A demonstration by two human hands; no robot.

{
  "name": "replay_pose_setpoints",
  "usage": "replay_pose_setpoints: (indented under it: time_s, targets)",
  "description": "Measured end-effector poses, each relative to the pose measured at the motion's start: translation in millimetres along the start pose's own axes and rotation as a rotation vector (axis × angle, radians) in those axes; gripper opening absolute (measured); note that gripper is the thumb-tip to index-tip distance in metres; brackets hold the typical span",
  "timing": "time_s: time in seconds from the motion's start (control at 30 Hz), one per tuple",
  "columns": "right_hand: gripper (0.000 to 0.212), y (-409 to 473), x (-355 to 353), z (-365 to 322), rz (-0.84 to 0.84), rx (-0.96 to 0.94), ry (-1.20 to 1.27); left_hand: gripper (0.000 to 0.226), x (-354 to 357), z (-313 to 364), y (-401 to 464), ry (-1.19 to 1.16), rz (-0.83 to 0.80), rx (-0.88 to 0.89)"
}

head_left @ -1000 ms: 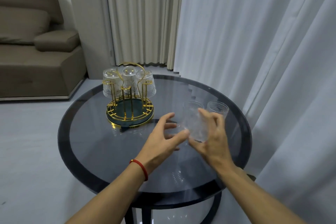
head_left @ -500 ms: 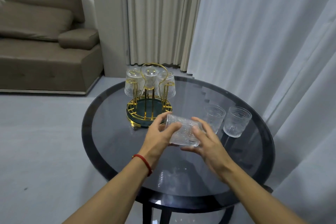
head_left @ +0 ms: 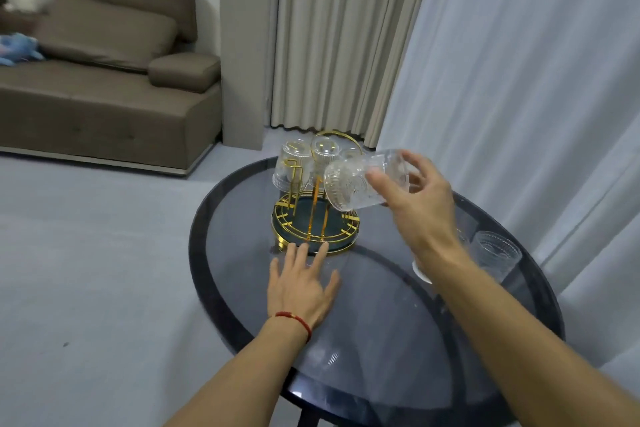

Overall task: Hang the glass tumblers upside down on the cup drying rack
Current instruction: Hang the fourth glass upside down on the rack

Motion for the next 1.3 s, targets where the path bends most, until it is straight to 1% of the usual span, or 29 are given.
replay_pose_setpoints:
  time_s: [0.07,0.17,0.37,0.57,0.8,1.03,1.2,1.3]
  targets:
    - [0.077,19.1,30.3,-19.0,-0.04,-0.069,-0.076,0.068,0.9,1.5,0.4,0.043,0.021,-0.003]
    - [0.079,44.8,70.7,-35.0,-0.097,-0.15,-0.159,0.071,6.6,0.3,2.2,0.059,0.019,0.002]
    - [0.079,75.4,118.3,-22.5,-0.203,-0.184,-0.395,0.074,15.2,1.3,4.4,0.031,0.022,0.009]
    - [0.081,80.6,135.1,5.0,-0.257,-0.179,-0.534,0.073,13.7,2.4,2.8,0.021,0.014,0.009]
    - [0.077,76.1,143.3,36.3,-0.258,-0.104,-0.594,0.071,7.3,4.2,1.4,0.0,-0.001,0.004]
    - [0.076,68.5,152.4,48.1,-0.341,-0.161,-0.836,0.073,6.3,6.7,0.3,0.014,-0.014,0.01]
    - [0.072,64.1,153.4,51.8,-0.337,-0.229,-1.015,0.072,5.6,6.3,-0.5,0.026,-0.03,0.016]
    - [0.07,60.2,152.8,56.9,-0.349,-0.188,-1.068,0.071,5.1,6.8,-0.5,0.047,-0.042,0.023]
Point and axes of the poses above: each hand's wrist, its own y-axis towards the middle knuckle, its own x-axis out of the palm, z = x × y, the point moved 5 cm from there along y, towards the middle knuckle, and after that the axes turned 12 degrees about y, right-handed, at the moved point
